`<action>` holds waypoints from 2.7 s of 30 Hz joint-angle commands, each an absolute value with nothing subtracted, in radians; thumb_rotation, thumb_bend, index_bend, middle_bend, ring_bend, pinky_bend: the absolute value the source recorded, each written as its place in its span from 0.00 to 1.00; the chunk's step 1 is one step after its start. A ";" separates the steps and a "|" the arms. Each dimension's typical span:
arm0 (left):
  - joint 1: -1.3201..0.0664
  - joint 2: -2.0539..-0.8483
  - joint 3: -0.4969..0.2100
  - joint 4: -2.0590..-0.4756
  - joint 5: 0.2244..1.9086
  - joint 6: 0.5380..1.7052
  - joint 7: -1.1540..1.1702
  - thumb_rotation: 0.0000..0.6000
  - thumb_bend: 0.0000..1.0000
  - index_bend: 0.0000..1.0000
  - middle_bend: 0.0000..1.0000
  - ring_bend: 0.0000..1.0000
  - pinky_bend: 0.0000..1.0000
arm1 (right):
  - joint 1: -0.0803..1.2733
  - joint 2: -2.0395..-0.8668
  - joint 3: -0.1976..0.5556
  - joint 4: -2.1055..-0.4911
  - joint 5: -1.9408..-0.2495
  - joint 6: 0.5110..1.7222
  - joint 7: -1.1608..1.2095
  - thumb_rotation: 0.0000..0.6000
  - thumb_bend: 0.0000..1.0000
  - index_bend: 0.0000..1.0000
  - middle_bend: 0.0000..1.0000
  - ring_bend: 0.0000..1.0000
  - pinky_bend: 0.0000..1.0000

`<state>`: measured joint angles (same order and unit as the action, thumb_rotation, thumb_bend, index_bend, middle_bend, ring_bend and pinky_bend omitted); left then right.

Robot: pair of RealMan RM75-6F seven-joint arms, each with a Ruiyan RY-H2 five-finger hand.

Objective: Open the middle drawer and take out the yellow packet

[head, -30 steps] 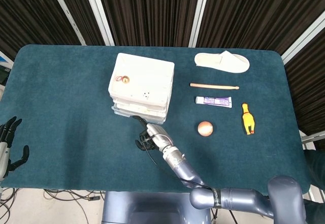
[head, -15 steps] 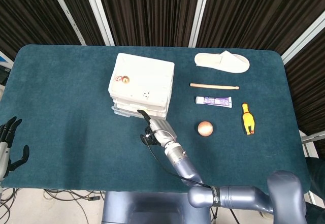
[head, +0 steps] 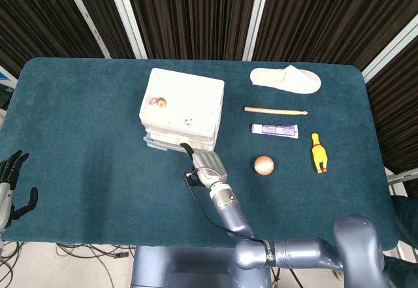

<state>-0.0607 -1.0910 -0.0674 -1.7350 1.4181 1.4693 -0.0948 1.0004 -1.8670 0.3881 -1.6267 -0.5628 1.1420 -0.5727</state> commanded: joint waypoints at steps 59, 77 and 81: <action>-0.062 -1.085 -0.069 -1.748 1.401 1.459 -0.084 1.00 0.51 0.03 0.00 0.00 0.00 | 1.076 -1.829 0.378 -1.745 -0.413 1.159 -0.693 1.00 0.51 0.26 0.96 1.00 1.00; -0.062 -1.085 -0.069 -1.748 1.400 1.458 -0.084 1.00 0.51 0.03 0.00 0.00 0.00 | 1.078 -1.813 0.363 -1.793 -0.388 1.176 -0.697 1.00 0.51 0.26 0.96 1.00 1.00; -0.063 -1.085 -0.069 -1.748 1.401 1.458 -0.085 1.00 0.51 0.03 0.00 0.00 0.00 | 1.077 -1.812 0.361 -1.807 -0.389 1.185 -0.696 1.00 0.51 0.26 0.96 1.00 1.00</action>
